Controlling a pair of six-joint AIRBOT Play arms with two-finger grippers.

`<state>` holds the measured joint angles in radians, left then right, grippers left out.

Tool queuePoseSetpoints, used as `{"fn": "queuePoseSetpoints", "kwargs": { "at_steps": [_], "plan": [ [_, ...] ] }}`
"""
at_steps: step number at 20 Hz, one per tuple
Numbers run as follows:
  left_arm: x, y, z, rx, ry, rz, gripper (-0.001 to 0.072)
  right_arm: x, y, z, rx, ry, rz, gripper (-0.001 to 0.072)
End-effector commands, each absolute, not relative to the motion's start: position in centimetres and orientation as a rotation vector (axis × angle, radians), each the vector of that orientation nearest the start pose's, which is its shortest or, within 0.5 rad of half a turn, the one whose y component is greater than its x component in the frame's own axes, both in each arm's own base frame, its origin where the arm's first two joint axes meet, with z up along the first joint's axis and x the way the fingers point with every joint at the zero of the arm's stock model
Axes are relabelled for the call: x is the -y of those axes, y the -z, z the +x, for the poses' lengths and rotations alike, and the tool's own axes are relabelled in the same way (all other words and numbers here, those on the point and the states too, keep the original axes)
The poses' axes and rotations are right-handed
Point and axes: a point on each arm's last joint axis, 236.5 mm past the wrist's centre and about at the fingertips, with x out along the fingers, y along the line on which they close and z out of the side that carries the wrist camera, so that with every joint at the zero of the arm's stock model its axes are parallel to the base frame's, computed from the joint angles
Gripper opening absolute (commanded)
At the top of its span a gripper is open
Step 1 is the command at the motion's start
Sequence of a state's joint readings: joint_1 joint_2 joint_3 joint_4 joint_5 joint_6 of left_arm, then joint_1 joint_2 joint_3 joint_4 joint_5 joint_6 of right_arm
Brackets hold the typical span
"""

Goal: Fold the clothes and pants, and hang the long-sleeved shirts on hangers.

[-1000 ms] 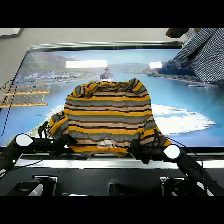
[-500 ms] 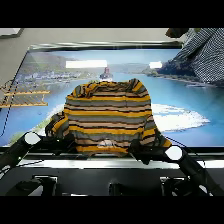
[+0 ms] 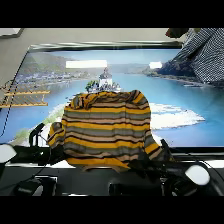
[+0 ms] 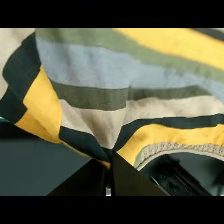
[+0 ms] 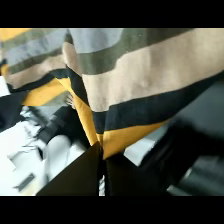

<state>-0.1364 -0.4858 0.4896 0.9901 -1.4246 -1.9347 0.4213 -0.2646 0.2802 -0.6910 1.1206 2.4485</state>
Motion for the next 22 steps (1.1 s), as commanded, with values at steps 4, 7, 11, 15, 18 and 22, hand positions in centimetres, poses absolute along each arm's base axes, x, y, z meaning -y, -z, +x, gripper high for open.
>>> {"fn": "queuePoseSetpoints", "kwargs": {
  "at_steps": [4, 7, 11, 15, 18, 22],
  "plan": [
    [18.3, -5.8, 18.2, -1.3, 0.33, -0.995, 0.0016, -19.8, -5.5, 15.6, -1.268, -0.067, 1.614, 0.0023],
    [18.3, -3.7, 23.1, -1.262, 0.255, -1.08, 0.0016, -19.3, -4.2, 20.2, -1.165, 0.031, 1.695, 0.0024],
    [18.9, -0.3, 28.9, -1.243, 0.185, -1.206, 0.0016, -18.8, -0.2, 25.7, -1.069, 0.191, 1.79, 0.0025],
    [19.6, 2.8, 32.5, -1.309, 0.169, -1.14, 0.0018, -18.8, 4.2, 27.2, -1.099, 0.285, 1.706, 0.0099],
    [20.8, 3.1, 34.5, -1.315, 0.219, -1.075, 0.0234, -19.0, 3.4, 28.1, -1.074, 0.138, 1.49, 0.019],
    [19.1, -0.5, 36.8, -1.195, 0.302, -0.906, 0.0338, -19.2, -1.3, 27.8, -1.02, -0.07, 1.208, 0.0207]
  ]
}}
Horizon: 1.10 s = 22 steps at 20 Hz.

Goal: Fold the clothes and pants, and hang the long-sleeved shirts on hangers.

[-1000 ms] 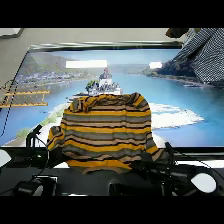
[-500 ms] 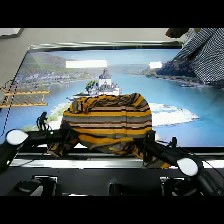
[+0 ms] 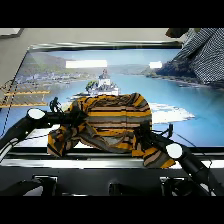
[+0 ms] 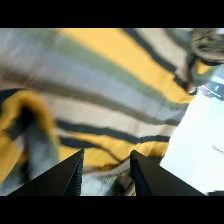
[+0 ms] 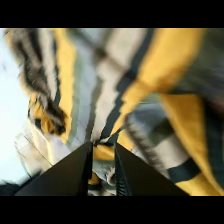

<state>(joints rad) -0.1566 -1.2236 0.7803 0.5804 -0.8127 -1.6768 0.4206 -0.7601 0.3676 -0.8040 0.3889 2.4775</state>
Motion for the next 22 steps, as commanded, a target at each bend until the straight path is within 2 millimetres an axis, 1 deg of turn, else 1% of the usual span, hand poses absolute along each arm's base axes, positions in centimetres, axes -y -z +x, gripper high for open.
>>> {"fn": "queuePoseSetpoints", "kwargs": {
  "at_steps": [1, 2, 3, 4, 5, 6, 7, 8, 9, 10, 12, 14, 16, 17, 18, 20, 21, 22],
  "plan": [
    [18.2, -1.7, 36.7, -1.17, 0.316, -0.809, 0.0337, -19.0, -2.2, 27.0, -1.044, -0.101, 1.097, 0.0218],
    [17.4, -2.8, 36.4, -1.15, 0.328, -0.71, 0.0338, -18.4, -3.1, 26.1, -1.075, -0.113, 0.976, 0.0231],
    [16.6, -3.8, 35.8, -1.136, 0.337, -0.608, 0.034, -17.4, -4.0, 25.3, -1.105, -0.104, 0.85, 0.0232],
    [16.0, -4.4, 35.2, -1.123, 0.34, -0.524, 0.0409, -16.3, -5.1, 25.0, -1.113, -0.092, 0.745, 0.0269],
    [15.6, -4.8, 34.5, -1.11, 0.341, -0.447, 0.0563, -15.5, -6.4, 25.4, -1.096, -0.086, 0.682, 0.0295],
    [15.3, -5.0, 33.9, -1.104, 0.343, -0.376, 0.062, -15.5, -7.8, 26.2, -1.074, -0.103, 0.637, 0.0314],
    [15.2, -4.9, 33.4, -1.107, 0.347, -0.321, 0.062, -15.9, -8.5, 26.9, -1.071, -0.13, 0.602, 0.033],
    [15.5, -4.7, 33.1, -1.112, 0.357, -0.283, 0.062, -16.9, -8.4, 27.3, -1.108, -0.167, 0.561, 0.035],
    [16.0, -4.5, 32.9, -1.116, 0.367, -0.265, 0.062, -17.7, -7.3, 27.4, -1.178, -0.184, 0.518, 0.0366],
    [16.4, -4.3, 32.7, -1.119, 0.377, -0.252, 0.062, -18.1, -5.9, 27.2, -1.261, -0.181, 0.48, 0.0368],
    [17.0, -4.0, 32.5, -1.126, 0.39, -0.243, 0.062, -18.5, -3.4, 27.6, -1.379, -0.175, 0.383, 0.0368],
    [17.2, -3.7, 32.4, -1.133, 0.393, -0.238, 0.062, -18.8, -1.8, 28.6, -1.419, -0.16, 0.36, 0.0368],
    [16.9, -3.5, 32.5, -1.136, 0.386, -0.225, 0.0619, -18.7, -0.2, 28.4, -1.462, -0.14, 0.327, 0.0368],
    [16.8, -3.3, 32.6, -1.137, 0.382, -0.217, 0.0619, -18.6, 0.3, 28.3, -1.463, -0.137, 0.272, 0.0368],
    [16.7, -3.2, 32.6, -1.139, 0.38, -0.213, 0.062, -19.0, 0.7, 27.8, -1.462, -0.149, 0.208, 0.0368],
    [16.6, -2.8, 32.7, -1.147, 0.374, -0.204, 0.062, -20.2, 1.1, 26.2, -1.452, -0.156, 0.08, 0.0368],
    [16.5, -2.7, 32.7, -1.151, 0.372, -0.2, 0.062, -20.6, 1.1, 26.0, -1.414, -0.133, 0.024, 0.0369],
    [16.5, -2.6, 32.7, -1.152, 0.371, -0.198, 0.062, -21.1, 1.0, 26.3, -1.359, -0.111, 0.001, 0.0411]
  ]
}}
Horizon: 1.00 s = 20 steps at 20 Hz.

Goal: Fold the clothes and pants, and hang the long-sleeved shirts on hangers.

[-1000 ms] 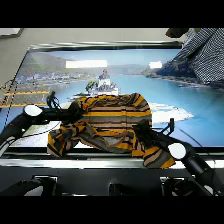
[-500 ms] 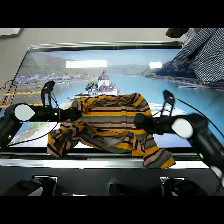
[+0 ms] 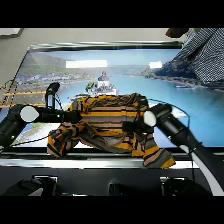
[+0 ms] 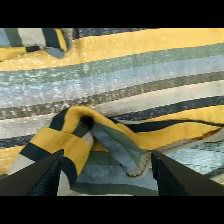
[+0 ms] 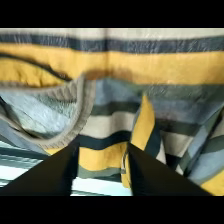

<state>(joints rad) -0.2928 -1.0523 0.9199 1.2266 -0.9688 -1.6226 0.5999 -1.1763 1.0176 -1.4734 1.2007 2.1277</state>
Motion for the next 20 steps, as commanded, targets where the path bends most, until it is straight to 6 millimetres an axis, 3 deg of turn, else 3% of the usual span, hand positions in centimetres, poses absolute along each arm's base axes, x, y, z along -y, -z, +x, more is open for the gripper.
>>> {"fn": "queuePoseSetpoints", "kwargs": {
  "at_steps": [1, 4, 9, 20],
  "plan": [
    [16.5, -2.5, 32.7, -1.153, 0.37, -0.198, 0.062, -21.8, 0.6, 27.2, -1.293, -0.091, 0.014, 0.0449],
    [16.5, -2.4, 32.7, -1.158, 0.369, -0.197, 0.062, -22.8, 0.8, 28.6, -1.245, -0.069, 0.09, 0.0449],
    [16.1, -2.3, 32.8, -1.156, 0.362, -0.18, 0.0619, -22.7, 4.0, 27.9, -1.329, -0.036, 0.037, 0.0449],
    [16.0, -2.2, 32.8, -1.155, 0.358, -0.173, 0.0619, -23.4, 7.5, 27.5, -1.397, -0.019, 0.021, 0.0422]
  ]
}}
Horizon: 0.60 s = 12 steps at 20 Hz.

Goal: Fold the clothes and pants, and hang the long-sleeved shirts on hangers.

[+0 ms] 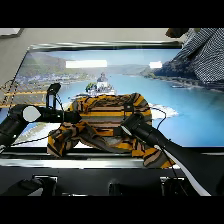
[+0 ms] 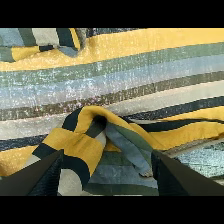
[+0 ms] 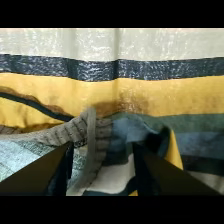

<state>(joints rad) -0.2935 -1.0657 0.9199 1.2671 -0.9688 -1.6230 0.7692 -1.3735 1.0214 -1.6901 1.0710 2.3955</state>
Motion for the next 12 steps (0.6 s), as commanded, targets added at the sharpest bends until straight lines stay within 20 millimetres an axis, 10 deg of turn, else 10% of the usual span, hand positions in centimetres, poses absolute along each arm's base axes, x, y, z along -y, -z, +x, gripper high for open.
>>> {"fn": "queuePoseSetpoints", "kwargs": {
  "at_steps": [1, 5, 12],
  "plan": [
    [16.0, -2.2, 32.8, -1.155, 0.358, -0.173, 0.062, -23.4, 7.8, 27.6, -1.401, -0.017, 0.019, 0.0383],
    [16.0, -2.2, 32.8, -1.155, 0.358, -0.172, 0.062, -23.3, 7.9, 27.9, -1.388, -0.018, 0.001, 0.0042],
    [15.0, -0.8, 30.2, -1.273, 0.353, -0.104, 0.072, -22.6, 4.5, 27.3, -1.36, -0.029, 0.029, 0.0023]
  ]
}}
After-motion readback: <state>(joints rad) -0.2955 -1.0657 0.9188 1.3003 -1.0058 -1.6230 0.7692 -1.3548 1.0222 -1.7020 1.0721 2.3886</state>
